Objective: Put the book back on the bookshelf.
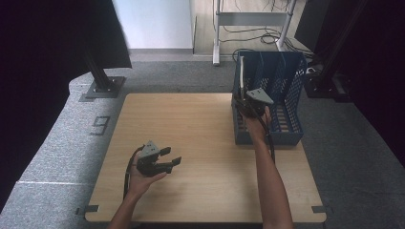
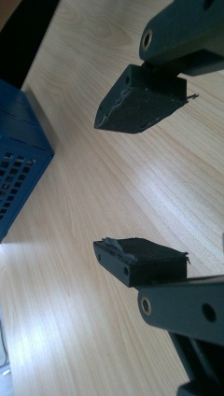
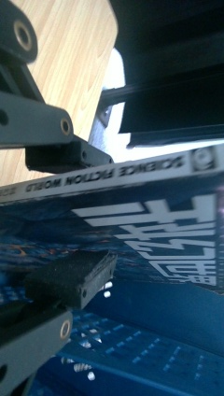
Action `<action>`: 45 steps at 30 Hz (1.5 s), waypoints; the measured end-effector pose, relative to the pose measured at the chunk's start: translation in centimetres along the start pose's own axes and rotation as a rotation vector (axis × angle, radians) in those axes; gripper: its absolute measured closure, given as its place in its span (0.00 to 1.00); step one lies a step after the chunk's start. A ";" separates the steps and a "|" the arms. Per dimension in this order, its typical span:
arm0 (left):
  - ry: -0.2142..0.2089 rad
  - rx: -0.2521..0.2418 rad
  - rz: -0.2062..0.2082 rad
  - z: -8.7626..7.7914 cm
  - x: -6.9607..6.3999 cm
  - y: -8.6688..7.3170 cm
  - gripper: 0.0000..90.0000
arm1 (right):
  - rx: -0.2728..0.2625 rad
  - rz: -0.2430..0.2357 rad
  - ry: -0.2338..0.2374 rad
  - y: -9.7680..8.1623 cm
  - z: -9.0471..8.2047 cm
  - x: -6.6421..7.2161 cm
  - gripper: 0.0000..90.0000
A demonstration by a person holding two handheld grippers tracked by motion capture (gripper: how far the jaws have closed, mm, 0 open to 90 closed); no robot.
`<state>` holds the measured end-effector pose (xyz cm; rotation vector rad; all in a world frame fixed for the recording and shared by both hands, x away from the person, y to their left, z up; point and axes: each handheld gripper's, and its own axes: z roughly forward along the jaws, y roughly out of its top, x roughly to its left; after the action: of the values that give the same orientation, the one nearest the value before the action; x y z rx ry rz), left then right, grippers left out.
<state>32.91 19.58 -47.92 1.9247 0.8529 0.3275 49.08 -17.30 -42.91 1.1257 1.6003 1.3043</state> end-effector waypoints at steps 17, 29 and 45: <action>-0.001 0.015 0.009 0.3 -0.1 -0.1 0.40 | 0.037 0.020 0.048 -0.1 -1.0 0.7 0.44; -0.005 0.023 0.014 0.5 -0.3 -0.2 0.40 | 0.024 0.040 0.056 0.4 -2.8 0.3 0.39; -0.010 0.033 0.000 0.6 0.1 -0.3 0.40 | 0.037 0.057 0.161 -1.7 -7.9 1.3 0.40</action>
<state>33.16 19.32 -48.49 1.9557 0.8566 0.3055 41.02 -18.59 -43.17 1.1195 1.7263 1.4388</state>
